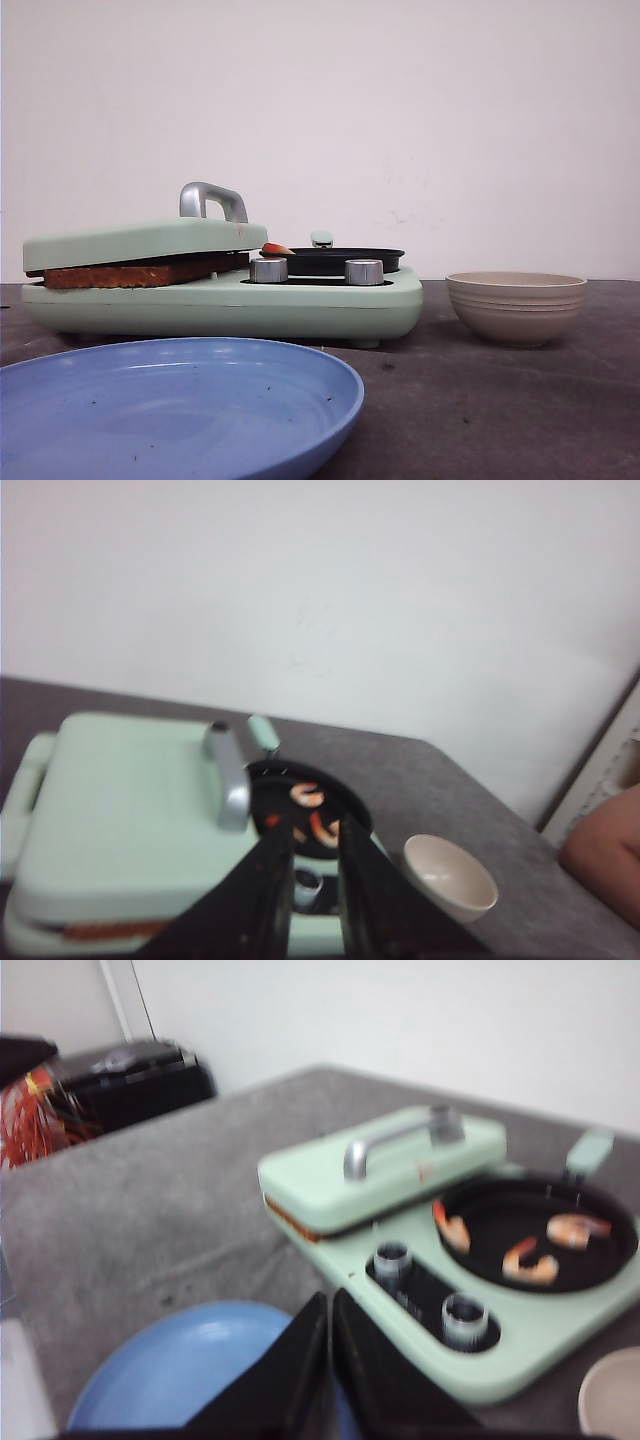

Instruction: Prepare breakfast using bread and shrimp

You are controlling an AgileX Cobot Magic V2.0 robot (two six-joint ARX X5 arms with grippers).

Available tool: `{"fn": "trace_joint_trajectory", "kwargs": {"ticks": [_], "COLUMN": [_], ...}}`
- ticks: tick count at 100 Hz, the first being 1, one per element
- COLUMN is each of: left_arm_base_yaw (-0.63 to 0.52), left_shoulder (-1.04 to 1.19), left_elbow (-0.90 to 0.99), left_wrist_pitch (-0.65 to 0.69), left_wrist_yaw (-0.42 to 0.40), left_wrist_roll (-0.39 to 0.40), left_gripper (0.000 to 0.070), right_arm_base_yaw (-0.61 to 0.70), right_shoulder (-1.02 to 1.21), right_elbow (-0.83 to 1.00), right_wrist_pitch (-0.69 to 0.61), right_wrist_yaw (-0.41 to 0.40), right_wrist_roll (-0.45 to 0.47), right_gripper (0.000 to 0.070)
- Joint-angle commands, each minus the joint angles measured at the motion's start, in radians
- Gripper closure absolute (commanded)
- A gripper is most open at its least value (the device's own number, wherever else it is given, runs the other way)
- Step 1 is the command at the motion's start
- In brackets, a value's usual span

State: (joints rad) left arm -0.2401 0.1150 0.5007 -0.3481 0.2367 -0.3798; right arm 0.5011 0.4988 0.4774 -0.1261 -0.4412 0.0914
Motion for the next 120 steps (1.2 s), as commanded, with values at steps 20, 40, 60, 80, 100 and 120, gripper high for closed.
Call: {"fn": "trace_joint_trajectory", "kwargs": {"ticks": [20,40,60,80,100,120], "left_arm_base_yaw": [-0.003,-0.002,-0.002,-0.002,-0.002,-0.002], "left_shoulder": [-0.111,-0.108,-0.109,-0.109,-0.109,-0.109], "left_elbow": [-0.081,-0.081,-0.081,-0.081,-0.081,-0.081], "left_wrist_pitch": [-0.078,-0.079,-0.085,-0.079,-0.079,-0.079], "left_wrist_yaw": [-0.053,-0.057,-0.050,-0.053,-0.053,-0.053], "left_wrist_roll": [0.027,0.020,-0.053,-0.051,-0.052,-0.051], "left_gripper": [0.0700,0.0700,0.0700,0.0700,0.0700,0.0700], "right_arm_base_yaw": [0.021,0.020,0.020,0.020,0.020,0.020], "right_shoulder": [-0.130,-0.195,-0.198,-0.200,-0.201,-0.201], "right_elbow": [-0.181,-0.229,-0.229,-0.229,-0.229,-0.229], "right_wrist_pitch": [0.081,0.082,0.072,0.080,0.081,0.081], "right_wrist_yaw": [0.025,0.048,0.053,0.053,0.053,0.053], "right_wrist_roll": [0.034,0.033,0.078,0.078,0.078,0.078], "right_gripper": [0.0700,0.0700,0.0700,0.0700,0.0700,0.0700]}}
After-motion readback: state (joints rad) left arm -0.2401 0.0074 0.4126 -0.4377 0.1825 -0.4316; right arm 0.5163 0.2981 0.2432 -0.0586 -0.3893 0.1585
